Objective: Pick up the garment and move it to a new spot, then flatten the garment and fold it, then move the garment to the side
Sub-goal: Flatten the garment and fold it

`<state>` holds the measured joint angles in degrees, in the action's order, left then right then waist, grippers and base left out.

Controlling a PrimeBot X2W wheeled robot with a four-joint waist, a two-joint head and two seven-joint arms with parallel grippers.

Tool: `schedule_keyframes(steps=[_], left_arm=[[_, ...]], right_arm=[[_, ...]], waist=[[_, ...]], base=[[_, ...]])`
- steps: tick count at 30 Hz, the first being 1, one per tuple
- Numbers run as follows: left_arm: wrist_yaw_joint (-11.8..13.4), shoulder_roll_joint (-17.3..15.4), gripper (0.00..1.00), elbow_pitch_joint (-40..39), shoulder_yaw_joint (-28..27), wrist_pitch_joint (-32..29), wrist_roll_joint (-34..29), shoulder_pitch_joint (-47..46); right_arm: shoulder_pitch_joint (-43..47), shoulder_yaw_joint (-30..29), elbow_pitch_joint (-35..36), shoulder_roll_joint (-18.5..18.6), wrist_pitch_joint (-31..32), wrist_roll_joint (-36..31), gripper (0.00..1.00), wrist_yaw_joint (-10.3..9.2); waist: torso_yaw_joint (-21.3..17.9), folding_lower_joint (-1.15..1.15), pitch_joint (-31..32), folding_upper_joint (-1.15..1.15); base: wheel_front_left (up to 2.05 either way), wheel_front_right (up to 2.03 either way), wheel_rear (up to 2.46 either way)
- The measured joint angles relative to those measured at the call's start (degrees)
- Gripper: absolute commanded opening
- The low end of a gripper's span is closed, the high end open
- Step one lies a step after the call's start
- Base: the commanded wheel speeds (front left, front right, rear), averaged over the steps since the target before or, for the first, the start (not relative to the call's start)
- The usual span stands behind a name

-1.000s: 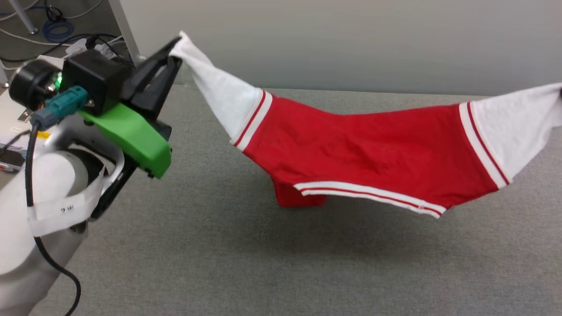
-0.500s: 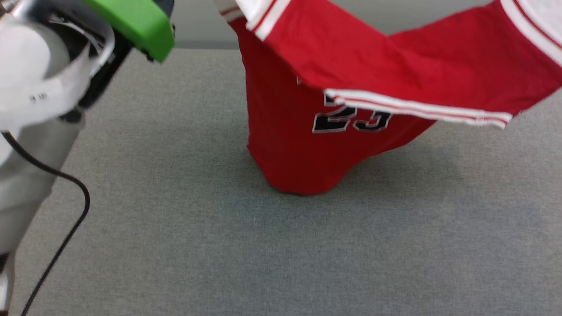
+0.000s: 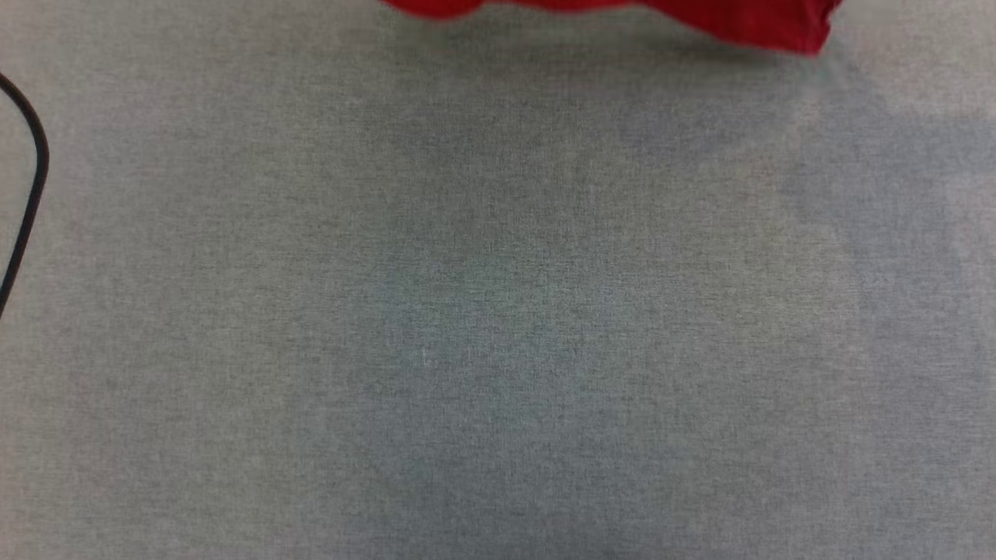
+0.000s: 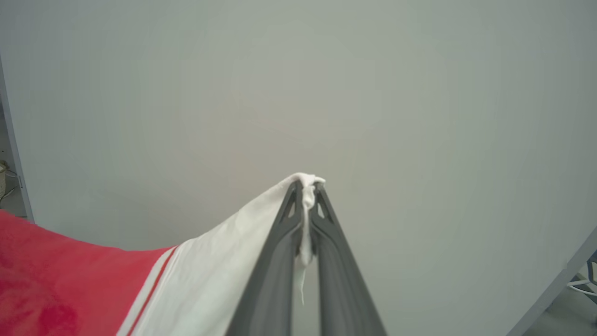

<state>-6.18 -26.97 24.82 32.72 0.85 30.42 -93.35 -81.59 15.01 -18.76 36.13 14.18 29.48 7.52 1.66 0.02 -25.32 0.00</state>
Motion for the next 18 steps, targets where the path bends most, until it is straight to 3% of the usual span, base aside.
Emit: schedule_keyframes(steps=[9,18], left_arm=[[-0.23,3.08,0.0,11.22,0.07,8.15,-1.94,-9.25],[-0.71,2.42,0.0,15.26,0.82,12.82,-1.97,-5.14]], right_arm=[[-13.96,1.94,-12.65,-5.37,-9.39,-5.55,0.0,0.0],[-12.16,6.76,-21.02,-9.2,-18.12,-4.67,0.0,0.0]], waist=[[-1.04,0.0,-6.94,0.0],[-2.78,-0.01,-9.55,0.0]], base=[[0.0,0.0,0.0],[0.0,0.0,0.0]])
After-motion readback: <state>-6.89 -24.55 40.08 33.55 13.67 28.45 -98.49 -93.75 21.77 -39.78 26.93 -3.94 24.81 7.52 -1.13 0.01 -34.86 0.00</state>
